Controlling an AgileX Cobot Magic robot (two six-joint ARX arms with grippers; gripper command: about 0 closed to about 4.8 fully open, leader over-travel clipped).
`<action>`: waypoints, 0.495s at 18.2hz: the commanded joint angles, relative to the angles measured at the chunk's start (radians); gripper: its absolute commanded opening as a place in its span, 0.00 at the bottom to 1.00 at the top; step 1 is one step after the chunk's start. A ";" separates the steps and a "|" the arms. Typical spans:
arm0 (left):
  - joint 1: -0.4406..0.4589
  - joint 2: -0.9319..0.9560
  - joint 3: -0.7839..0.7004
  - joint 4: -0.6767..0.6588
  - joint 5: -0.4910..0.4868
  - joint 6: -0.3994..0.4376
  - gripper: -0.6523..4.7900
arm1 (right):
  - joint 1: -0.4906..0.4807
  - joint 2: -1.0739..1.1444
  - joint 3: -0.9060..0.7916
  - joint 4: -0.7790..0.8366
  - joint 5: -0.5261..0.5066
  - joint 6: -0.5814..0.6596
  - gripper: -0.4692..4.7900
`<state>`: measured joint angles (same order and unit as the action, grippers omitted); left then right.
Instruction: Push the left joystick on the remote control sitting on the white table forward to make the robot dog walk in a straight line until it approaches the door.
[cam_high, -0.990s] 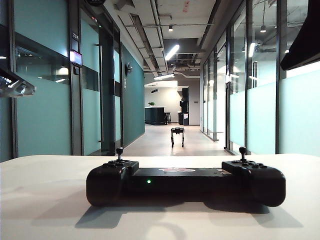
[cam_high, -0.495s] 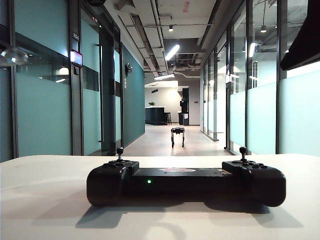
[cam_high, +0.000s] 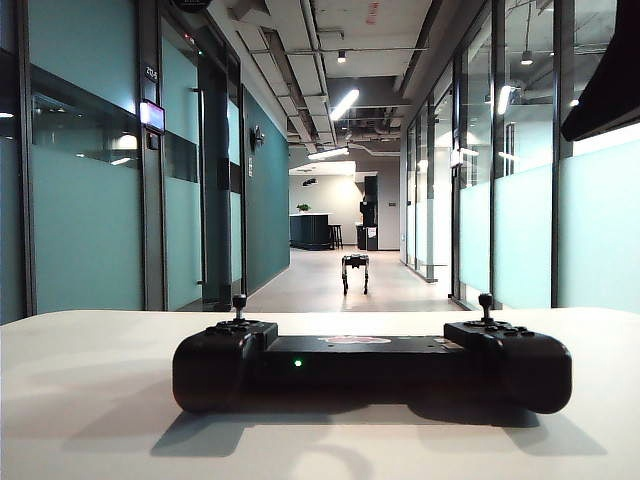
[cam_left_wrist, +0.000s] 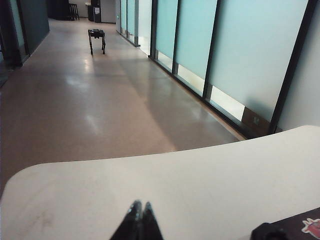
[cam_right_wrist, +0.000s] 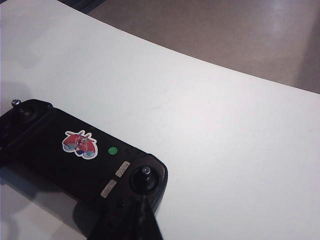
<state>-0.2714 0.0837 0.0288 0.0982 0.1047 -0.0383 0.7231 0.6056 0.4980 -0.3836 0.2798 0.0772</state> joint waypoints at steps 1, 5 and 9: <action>0.096 -0.070 0.002 -0.063 0.058 0.003 0.11 | 0.001 0.000 0.003 0.014 0.002 -0.002 0.08; 0.186 -0.080 -0.003 -0.072 0.083 0.004 0.11 | 0.000 0.000 0.003 0.014 0.002 -0.002 0.08; 0.289 -0.080 -0.022 -0.070 0.127 0.004 0.11 | 0.001 0.000 0.003 0.014 0.002 -0.002 0.08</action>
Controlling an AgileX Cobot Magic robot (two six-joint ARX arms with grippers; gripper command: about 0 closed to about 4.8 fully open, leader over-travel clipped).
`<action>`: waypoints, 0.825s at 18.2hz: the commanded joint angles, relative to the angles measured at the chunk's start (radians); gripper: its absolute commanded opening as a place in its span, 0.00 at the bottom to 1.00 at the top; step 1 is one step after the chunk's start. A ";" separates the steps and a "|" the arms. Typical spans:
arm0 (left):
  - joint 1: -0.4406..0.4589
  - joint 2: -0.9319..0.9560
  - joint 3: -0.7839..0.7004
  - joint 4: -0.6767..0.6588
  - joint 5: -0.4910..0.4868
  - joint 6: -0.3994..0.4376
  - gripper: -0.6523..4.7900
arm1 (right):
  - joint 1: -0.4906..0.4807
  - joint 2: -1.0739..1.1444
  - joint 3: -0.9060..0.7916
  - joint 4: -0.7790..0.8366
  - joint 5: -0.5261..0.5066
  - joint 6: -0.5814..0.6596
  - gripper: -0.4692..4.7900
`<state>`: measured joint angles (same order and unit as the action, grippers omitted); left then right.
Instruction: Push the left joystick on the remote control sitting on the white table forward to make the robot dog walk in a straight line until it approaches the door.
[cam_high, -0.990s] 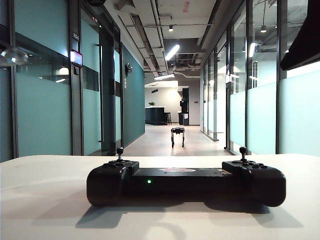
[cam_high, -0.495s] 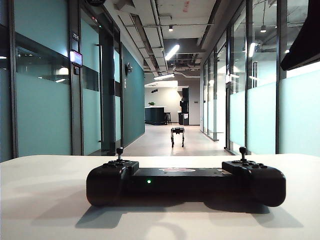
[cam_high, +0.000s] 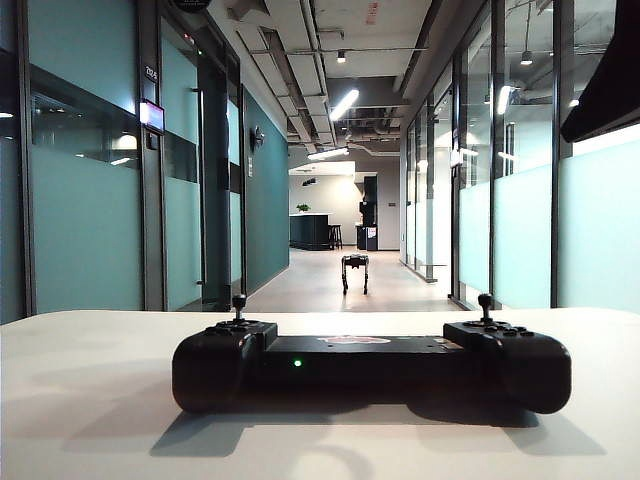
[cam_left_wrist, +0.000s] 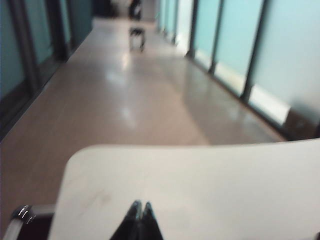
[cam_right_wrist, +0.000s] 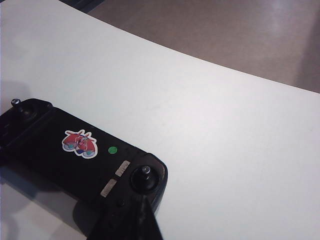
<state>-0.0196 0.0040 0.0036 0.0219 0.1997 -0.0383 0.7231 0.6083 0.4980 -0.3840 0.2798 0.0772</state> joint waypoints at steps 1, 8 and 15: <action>0.041 0.000 0.003 0.006 0.024 0.004 0.11 | 0.001 -0.003 0.003 0.014 0.002 -0.002 0.08; 0.040 0.000 0.003 -0.011 0.025 0.002 0.11 | 0.001 -0.003 0.003 0.014 0.002 -0.002 0.08; 0.039 0.000 0.003 -0.014 0.024 0.004 0.11 | 0.001 -0.003 0.003 0.014 0.002 -0.002 0.08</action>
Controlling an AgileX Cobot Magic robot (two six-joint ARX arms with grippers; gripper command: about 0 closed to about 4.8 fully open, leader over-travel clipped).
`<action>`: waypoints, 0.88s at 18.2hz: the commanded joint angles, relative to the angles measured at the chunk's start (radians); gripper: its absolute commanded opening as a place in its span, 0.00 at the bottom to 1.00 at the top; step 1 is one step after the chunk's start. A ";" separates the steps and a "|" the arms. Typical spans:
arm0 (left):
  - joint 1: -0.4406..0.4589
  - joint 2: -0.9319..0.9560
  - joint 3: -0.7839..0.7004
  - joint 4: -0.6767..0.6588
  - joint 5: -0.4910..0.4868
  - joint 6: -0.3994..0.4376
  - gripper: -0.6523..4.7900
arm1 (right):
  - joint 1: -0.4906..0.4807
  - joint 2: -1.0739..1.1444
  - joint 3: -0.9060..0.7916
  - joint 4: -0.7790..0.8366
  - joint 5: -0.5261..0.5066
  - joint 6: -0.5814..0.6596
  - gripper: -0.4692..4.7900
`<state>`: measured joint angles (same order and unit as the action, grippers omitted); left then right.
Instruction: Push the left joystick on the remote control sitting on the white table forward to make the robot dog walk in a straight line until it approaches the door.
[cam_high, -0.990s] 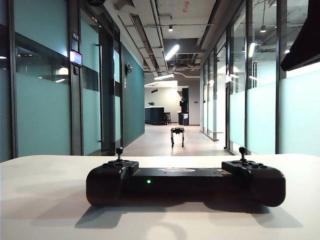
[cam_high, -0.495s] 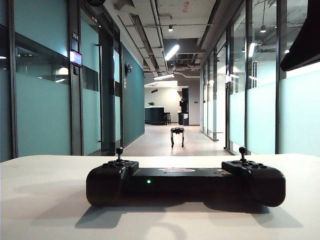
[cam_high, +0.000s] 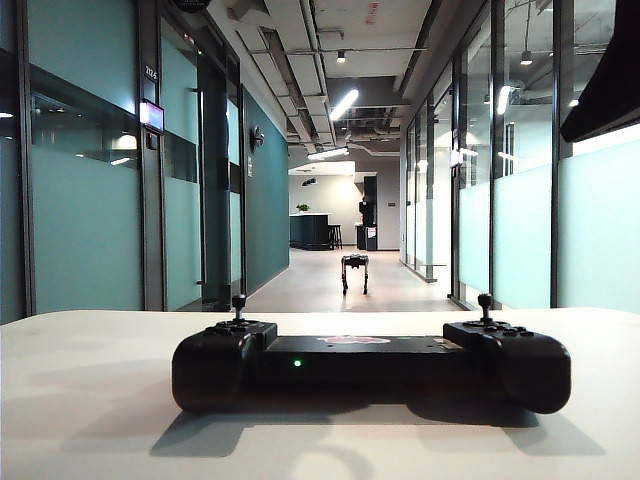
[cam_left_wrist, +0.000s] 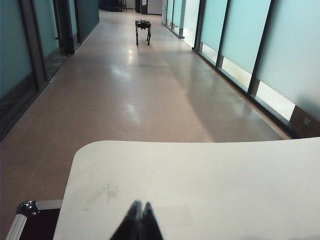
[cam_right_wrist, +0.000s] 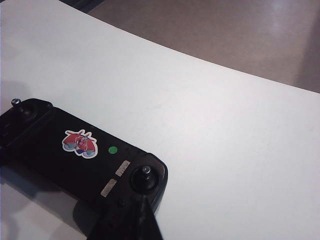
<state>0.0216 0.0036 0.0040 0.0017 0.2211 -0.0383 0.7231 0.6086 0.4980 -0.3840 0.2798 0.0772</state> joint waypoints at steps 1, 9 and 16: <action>-0.002 0.000 0.003 0.006 0.003 0.004 0.11 | 0.001 -0.003 0.003 0.014 0.002 -0.002 0.08; -0.006 0.000 0.003 0.006 0.000 0.004 0.11 | 0.001 -0.003 0.003 0.014 0.002 -0.002 0.08; -0.006 0.000 0.003 0.008 -0.132 0.004 0.11 | 0.001 -0.003 0.003 0.014 0.002 -0.002 0.08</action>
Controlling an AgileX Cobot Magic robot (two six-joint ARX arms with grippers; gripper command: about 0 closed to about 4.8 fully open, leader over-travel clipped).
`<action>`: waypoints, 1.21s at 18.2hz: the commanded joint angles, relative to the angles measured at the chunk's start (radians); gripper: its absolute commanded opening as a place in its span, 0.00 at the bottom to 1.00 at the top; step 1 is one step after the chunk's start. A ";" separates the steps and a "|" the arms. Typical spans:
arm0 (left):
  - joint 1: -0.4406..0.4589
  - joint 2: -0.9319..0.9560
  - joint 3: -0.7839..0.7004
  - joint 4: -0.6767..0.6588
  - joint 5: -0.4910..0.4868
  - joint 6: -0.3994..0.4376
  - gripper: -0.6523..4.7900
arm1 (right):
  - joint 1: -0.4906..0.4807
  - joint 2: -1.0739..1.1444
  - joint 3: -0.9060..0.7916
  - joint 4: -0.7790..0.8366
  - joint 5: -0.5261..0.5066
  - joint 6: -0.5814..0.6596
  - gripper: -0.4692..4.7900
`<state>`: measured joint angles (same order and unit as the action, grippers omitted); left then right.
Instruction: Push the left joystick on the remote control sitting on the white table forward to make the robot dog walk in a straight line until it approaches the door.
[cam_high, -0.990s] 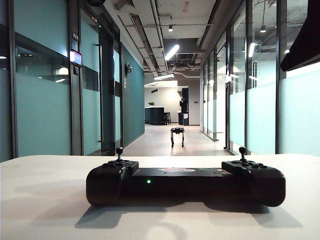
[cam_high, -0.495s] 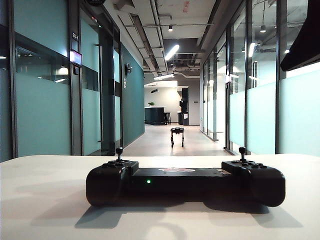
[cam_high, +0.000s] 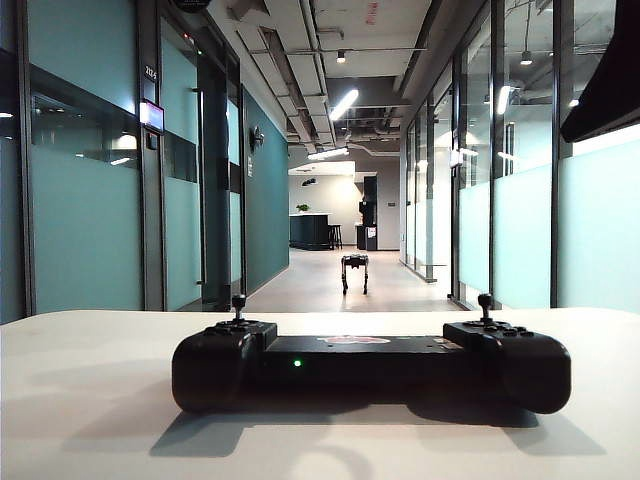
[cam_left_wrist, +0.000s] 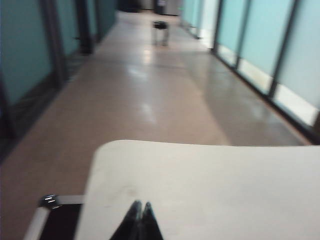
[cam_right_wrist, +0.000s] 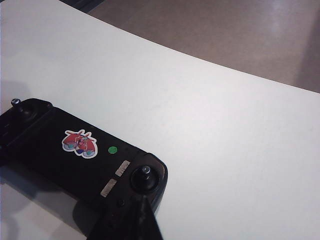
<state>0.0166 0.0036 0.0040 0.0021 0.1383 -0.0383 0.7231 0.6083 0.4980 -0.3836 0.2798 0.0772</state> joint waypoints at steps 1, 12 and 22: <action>-0.001 0.000 0.003 0.007 -0.065 0.004 0.11 | 0.001 -0.003 0.003 0.014 0.002 -0.002 0.08; -0.001 0.000 0.003 0.006 -0.147 0.000 0.11 | 0.001 -0.003 0.003 0.014 0.002 -0.002 0.08; 0.000 0.000 0.003 0.006 -0.138 0.001 0.11 | 0.001 -0.003 0.003 0.014 0.002 -0.002 0.08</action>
<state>0.0170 0.0036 0.0040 0.0013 -0.0036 -0.0387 0.7235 0.6086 0.4980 -0.3836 0.2798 0.0772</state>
